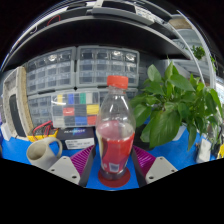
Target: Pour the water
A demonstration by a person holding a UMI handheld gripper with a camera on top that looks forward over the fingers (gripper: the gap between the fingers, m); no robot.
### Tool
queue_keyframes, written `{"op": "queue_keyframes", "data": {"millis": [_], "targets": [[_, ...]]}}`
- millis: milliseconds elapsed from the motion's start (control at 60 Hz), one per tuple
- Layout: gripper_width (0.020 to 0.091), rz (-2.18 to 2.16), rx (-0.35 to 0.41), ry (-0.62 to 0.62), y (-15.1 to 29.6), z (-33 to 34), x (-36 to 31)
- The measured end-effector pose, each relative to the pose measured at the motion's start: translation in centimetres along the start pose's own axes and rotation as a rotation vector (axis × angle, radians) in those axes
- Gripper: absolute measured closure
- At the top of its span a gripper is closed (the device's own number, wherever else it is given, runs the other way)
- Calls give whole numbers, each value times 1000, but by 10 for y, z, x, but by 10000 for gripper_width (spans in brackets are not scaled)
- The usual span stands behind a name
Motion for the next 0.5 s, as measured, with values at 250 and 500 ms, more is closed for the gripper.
{"op": "queue_keyframes", "data": {"millis": [250, 500], "targets": [[412, 13, -103, 10, -25, 72, -20], [409, 20, -95, 126, 24, 153, -74]]}}
Point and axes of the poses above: the point between the fingertips, and its own axes, seen from behind it with the camera up: x to the right, y up, z backward, against the way the camera looks, the point moved 10 cm from there along z, backward, against the way the camera looks, and after that the axes turned 7 degrees about x, right-handed, at the moved point
